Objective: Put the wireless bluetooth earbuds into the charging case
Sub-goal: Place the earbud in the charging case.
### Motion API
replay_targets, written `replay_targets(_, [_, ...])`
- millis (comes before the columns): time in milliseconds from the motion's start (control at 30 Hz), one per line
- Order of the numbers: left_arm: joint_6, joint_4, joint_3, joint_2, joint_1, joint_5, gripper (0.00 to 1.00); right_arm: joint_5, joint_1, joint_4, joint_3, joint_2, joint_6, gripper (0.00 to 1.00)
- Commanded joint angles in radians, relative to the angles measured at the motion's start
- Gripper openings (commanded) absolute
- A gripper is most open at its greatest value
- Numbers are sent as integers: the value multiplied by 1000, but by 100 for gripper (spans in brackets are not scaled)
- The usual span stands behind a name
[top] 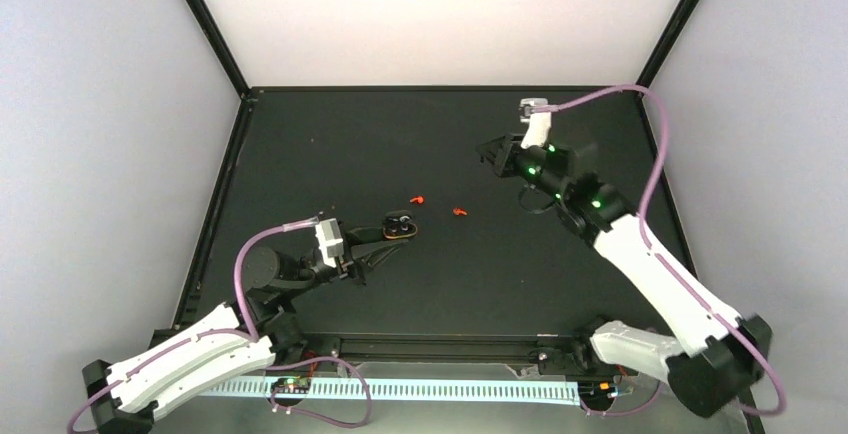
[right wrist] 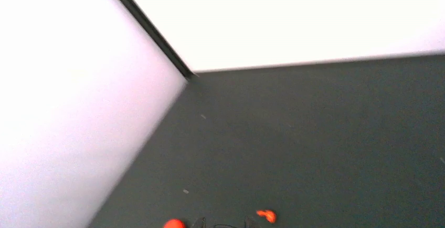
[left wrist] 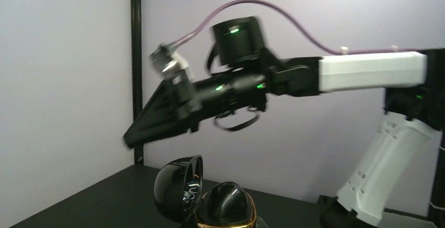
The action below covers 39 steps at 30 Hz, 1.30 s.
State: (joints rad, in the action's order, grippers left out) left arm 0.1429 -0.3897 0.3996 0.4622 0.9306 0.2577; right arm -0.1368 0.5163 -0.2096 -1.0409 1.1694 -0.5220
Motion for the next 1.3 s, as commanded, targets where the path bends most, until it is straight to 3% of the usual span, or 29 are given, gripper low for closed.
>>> replay_targets(0, [2,-156,28,67,1,-68,2,-113,31,127,47,-141,-6,14])
replay_targets(167, [-22,-267,73,167,1,-58,2,-93,118,188,60,-300,69,15])
replay_targets(400, [-6,-383,134,289,1,-13,1,-98,196,290,65,-402,90,15])
replay_targets(933, [46,-482,143,346,1,26,2,-99,413,392,41,-319,106,15])
replay_targets(1267, [78,-517,125,333,1,32,2,-72,466,385,23,-284,116,16])
